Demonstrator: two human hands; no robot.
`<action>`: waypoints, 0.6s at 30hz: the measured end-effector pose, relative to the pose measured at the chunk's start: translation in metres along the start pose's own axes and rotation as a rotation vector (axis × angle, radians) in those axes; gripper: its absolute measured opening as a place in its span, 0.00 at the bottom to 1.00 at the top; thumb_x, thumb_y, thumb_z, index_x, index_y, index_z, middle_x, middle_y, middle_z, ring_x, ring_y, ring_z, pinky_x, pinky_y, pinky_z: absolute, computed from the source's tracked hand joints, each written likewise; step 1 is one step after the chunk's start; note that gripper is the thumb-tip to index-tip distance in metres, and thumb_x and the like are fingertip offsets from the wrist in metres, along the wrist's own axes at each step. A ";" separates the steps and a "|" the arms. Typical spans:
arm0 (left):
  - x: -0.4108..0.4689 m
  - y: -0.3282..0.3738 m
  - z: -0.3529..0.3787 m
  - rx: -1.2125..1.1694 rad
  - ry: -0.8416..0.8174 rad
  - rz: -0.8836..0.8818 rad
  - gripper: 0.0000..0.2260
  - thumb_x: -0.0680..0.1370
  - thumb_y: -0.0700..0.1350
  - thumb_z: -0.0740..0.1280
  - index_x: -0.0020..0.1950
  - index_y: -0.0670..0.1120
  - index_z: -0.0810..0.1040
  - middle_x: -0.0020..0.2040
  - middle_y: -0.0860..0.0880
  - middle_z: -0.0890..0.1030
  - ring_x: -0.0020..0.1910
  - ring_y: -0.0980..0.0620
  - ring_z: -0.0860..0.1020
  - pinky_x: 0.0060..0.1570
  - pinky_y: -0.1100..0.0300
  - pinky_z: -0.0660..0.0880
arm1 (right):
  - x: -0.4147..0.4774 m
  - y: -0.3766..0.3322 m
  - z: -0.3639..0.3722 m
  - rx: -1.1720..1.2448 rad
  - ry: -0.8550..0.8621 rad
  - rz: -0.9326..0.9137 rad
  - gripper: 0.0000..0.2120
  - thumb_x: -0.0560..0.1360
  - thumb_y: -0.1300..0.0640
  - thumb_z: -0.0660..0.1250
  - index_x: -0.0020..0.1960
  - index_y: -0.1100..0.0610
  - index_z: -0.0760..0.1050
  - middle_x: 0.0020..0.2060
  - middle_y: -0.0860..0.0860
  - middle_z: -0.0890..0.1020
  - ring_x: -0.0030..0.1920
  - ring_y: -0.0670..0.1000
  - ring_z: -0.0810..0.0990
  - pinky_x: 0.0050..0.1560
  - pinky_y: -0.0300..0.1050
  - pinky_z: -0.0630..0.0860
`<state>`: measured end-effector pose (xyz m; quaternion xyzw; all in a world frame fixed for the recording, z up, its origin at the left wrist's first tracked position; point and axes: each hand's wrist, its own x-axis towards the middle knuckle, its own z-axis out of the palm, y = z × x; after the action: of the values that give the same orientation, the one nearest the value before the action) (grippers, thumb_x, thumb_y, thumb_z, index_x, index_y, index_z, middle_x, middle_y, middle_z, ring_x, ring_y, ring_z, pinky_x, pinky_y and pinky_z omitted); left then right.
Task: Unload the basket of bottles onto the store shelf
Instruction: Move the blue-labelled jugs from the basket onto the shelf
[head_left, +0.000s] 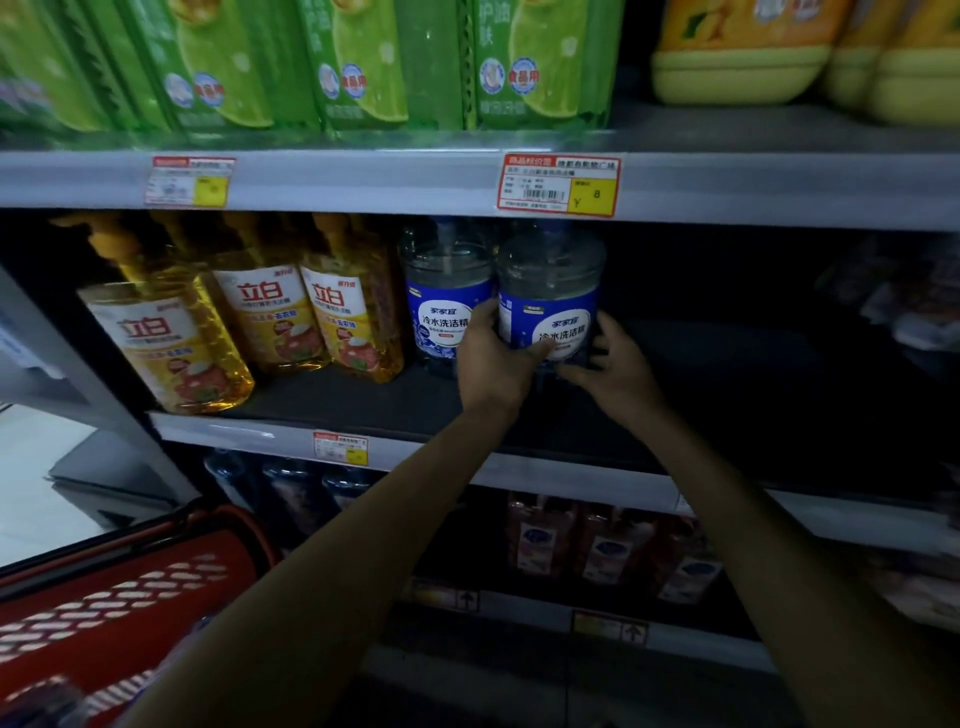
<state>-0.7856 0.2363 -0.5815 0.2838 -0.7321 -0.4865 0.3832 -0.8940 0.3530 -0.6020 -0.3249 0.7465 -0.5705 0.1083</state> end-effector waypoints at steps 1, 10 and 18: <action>-0.002 0.001 -0.006 0.025 -0.038 0.002 0.29 0.68 0.41 0.83 0.66 0.44 0.77 0.61 0.48 0.85 0.57 0.52 0.84 0.57 0.48 0.83 | -0.006 -0.002 0.001 -0.011 0.013 0.029 0.41 0.70 0.64 0.79 0.78 0.50 0.66 0.60 0.50 0.80 0.59 0.51 0.81 0.61 0.54 0.80; -0.034 0.017 -0.082 0.355 -0.322 0.118 0.25 0.77 0.47 0.75 0.73 0.50 0.74 0.68 0.49 0.80 0.65 0.49 0.79 0.64 0.46 0.78 | -0.068 -0.049 0.007 -0.133 0.008 0.055 0.41 0.71 0.60 0.80 0.79 0.53 0.64 0.70 0.53 0.75 0.68 0.53 0.75 0.67 0.53 0.75; -0.069 0.031 -0.188 0.758 -0.389 0.215 0.29 0.78 0.59 0.70 0.77 0.56 0.67 0.73 0.50 0.73 0.69 0.45 0.74 0.59 0.48 0.77 | -0.114 -0.112 0.052 -0.374 -0.145 -0.122 0.41 0.74 0.51 0.78 0.80 0.53 0.61 0.77 0.54 0.67 0.76 0.57 0.67 0.73 0.56 0.69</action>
<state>-0.5921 0.2088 -0.5284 0.2297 -0.9428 -0.1849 0.1557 -0.7380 0.3662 -0.5397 -0.4241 0.8085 -0.4029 0.0647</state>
